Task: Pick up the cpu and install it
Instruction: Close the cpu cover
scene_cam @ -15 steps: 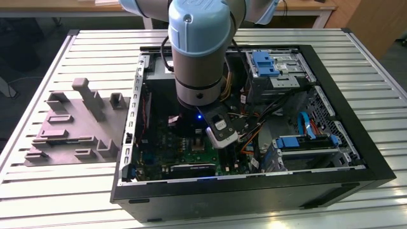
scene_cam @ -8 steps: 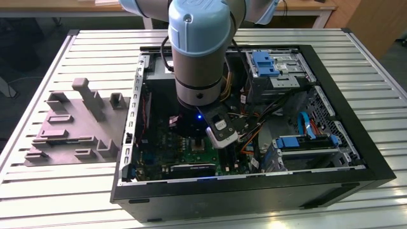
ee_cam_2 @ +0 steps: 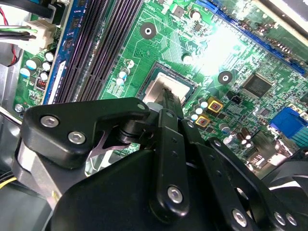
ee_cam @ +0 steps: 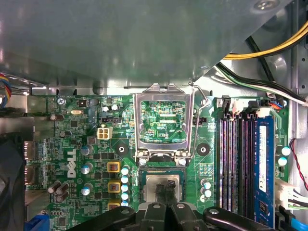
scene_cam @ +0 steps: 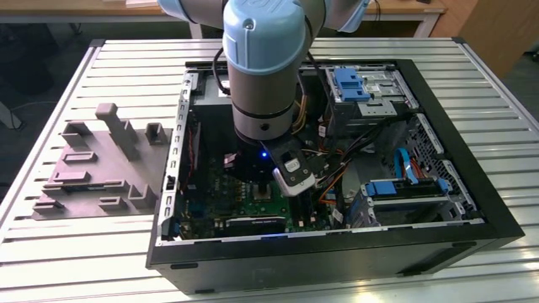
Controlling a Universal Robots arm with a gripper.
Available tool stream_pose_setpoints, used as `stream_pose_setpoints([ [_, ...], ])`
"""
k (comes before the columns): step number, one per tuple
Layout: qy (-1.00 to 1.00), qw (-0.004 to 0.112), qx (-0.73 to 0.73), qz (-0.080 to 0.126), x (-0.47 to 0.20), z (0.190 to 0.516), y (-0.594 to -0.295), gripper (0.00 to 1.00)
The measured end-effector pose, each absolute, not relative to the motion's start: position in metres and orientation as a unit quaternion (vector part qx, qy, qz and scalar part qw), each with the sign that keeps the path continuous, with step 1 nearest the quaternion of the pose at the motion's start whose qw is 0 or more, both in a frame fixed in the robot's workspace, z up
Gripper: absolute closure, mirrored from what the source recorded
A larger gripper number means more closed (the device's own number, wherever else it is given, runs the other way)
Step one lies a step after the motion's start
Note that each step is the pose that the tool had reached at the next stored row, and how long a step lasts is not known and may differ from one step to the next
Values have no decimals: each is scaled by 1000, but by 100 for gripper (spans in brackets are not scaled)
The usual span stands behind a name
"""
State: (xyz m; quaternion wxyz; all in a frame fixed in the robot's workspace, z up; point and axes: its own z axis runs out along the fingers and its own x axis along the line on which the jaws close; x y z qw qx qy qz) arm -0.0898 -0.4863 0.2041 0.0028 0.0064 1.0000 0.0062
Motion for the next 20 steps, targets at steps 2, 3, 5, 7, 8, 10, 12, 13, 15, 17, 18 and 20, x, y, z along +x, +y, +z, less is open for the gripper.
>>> stream_pose_setpoints([
  [2, 1000, 3, 6, 6, -90, 204, -486, 89],
  [3, 1000, 3, 6, 6, -90, 204, -486, 89],
  [5, 1000, 3, 6, 6, -90, 204, -486, 89],
  [7, 1000, 3, 6, 6, -90, 205, -486, 89],
  [8, 1000, 3, 6, 6, -90, 207, -486, 89],
  [10, 1000, 3, 6, 6, -90, 212, -486, 89],
  [12, 1000, 3, 6, 6, -90, 219, -486, 89],
  [13, 1000, 3, 6, 6, -90, 223, -486, 89],
  [15, 1000, 3, 6, 6, -90, 230, -486, 89],
  [17, 1000, 3, 6, 5, -90, 236, -486, 89],
  [18, 1000, 3, 6, 5, -90, 238, -486, 89],
  [20, 1000, 3, 6, 5, -90, 244, -485, 89],
])
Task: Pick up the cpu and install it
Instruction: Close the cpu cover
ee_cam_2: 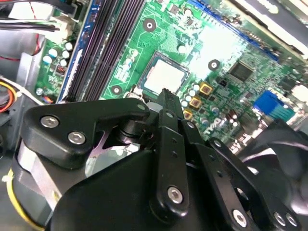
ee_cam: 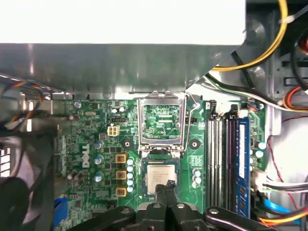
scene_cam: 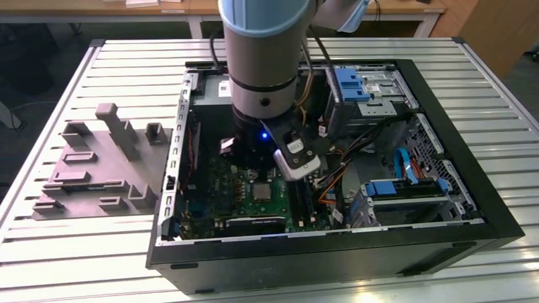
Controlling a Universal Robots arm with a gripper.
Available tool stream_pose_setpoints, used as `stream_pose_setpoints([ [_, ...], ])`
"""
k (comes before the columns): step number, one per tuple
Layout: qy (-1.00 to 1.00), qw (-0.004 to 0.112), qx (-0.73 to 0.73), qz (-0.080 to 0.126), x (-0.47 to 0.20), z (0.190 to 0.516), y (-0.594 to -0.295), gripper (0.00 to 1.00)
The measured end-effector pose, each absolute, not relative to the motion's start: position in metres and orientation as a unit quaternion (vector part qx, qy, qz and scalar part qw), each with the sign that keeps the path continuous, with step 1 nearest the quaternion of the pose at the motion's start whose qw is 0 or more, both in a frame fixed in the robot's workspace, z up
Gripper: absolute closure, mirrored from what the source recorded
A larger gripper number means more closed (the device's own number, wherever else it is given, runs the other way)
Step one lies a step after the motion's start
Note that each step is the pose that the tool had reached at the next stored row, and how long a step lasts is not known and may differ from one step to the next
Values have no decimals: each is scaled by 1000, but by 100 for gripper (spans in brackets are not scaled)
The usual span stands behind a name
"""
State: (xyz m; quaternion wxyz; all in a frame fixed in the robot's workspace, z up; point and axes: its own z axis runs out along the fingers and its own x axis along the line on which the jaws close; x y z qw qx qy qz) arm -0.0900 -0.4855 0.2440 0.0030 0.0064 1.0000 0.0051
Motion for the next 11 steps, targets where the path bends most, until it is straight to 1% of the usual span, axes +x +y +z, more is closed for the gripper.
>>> stream_pose_setpoints([
  [5, 1000, 3, 6, 4, -90, 255, -485, 89],
  [11, 1000, 3, -11, 3, -90, 255, -484, 89],
])
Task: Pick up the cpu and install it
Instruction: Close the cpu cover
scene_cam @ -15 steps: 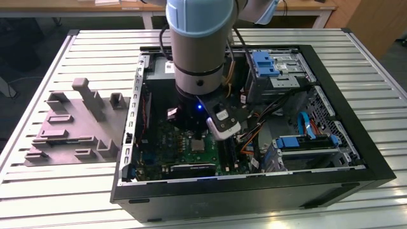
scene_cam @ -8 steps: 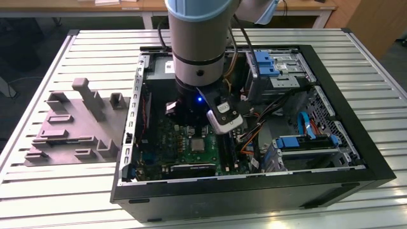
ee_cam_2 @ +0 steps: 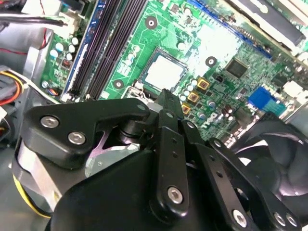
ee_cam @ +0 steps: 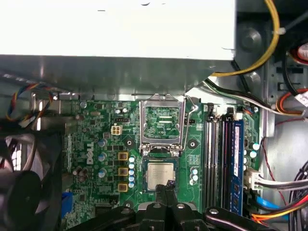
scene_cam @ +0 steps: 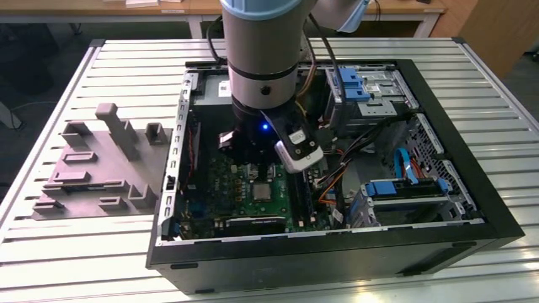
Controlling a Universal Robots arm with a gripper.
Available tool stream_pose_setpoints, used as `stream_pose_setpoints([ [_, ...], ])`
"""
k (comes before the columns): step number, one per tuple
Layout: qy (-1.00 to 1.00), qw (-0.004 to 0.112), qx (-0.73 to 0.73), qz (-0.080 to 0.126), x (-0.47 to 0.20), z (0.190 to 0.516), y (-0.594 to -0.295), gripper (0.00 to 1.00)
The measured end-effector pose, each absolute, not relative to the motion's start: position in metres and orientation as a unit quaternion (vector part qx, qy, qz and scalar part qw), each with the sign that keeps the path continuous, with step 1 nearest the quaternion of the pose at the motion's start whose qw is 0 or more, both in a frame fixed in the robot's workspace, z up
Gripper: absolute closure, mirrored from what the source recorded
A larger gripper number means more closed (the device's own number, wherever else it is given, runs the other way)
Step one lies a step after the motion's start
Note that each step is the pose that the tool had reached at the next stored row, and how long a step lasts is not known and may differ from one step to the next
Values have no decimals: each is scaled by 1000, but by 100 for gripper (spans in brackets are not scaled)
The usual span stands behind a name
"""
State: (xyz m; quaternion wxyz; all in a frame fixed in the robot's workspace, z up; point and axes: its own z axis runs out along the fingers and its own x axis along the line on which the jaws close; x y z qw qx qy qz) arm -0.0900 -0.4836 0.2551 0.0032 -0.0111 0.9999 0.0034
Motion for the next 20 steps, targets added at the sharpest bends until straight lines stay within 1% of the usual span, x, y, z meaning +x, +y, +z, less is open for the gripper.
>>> stream_pose_setpoints([
  [8, 997, 3, -80, 4, -90, 255, -484, 89],
  [15, 996, 3, -85, 4, -90, 255, -484, 89],
  [20, 993, 3, -114, 4, -90, 255, -484, 89],
])
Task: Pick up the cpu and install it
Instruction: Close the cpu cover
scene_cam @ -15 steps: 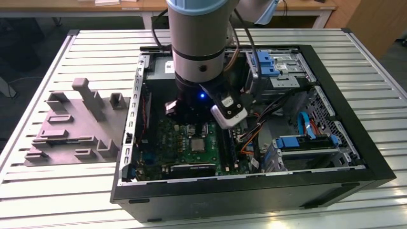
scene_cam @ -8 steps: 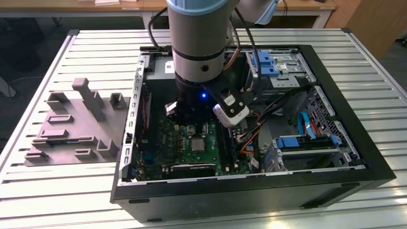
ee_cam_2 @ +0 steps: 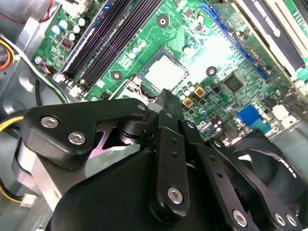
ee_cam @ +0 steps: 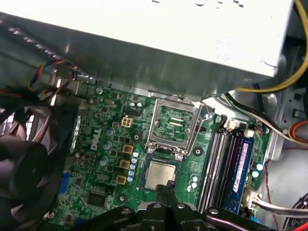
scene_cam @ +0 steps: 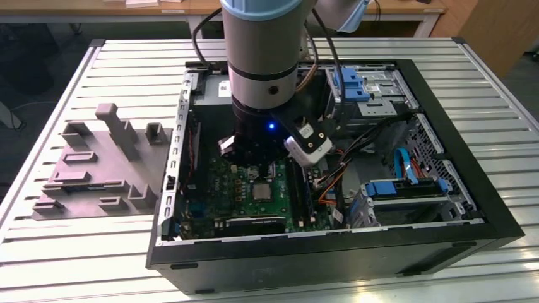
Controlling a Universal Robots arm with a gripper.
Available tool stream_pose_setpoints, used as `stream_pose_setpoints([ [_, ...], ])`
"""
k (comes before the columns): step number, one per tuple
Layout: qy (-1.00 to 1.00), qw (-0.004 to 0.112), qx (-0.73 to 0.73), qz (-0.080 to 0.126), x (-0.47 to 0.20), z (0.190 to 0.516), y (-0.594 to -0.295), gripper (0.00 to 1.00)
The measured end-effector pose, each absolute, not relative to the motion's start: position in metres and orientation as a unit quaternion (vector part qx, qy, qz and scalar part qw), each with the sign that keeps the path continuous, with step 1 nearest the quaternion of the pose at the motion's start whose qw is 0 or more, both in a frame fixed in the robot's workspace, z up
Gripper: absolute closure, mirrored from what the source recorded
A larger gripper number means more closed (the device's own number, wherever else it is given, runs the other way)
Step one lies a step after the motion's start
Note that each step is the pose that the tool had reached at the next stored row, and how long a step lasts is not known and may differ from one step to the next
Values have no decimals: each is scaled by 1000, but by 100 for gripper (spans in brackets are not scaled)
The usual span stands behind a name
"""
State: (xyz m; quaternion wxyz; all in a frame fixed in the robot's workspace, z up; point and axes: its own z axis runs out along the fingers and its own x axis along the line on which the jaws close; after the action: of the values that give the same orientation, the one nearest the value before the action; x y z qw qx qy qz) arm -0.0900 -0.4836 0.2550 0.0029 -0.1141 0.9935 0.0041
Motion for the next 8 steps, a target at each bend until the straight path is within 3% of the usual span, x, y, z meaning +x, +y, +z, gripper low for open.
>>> stream_pose_setpoints([
  [8, 983, 3, -183, 4, -90, 255, -484, 89],
])
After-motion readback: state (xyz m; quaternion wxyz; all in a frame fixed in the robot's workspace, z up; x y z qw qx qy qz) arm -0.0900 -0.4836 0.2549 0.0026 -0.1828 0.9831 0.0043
